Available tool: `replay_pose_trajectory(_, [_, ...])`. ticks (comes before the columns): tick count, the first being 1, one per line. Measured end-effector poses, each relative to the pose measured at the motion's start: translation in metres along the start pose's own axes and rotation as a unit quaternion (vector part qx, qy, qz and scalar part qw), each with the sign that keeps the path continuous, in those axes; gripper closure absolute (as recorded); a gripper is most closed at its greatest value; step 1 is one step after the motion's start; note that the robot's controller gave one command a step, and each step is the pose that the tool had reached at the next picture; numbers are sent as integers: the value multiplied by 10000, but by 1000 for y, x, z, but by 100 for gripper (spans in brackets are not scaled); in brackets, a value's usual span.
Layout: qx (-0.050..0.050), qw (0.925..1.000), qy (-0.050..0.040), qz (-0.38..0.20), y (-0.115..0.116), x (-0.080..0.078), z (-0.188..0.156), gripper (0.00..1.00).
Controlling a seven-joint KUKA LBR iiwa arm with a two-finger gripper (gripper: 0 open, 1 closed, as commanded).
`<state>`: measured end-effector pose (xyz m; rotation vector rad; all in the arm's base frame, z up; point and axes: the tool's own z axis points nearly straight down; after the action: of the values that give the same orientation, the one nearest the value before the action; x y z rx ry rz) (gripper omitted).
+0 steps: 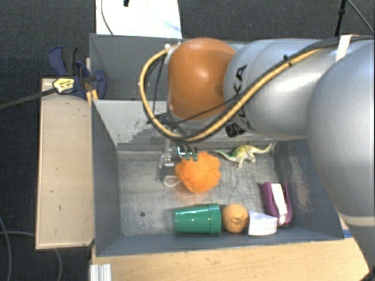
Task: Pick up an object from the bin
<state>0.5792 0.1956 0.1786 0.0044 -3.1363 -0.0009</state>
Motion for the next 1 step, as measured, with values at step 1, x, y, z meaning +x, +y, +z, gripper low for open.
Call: replay_pose_trajectory(1, [-6, 10000, -40, 22, -1, -2, -5, 0])
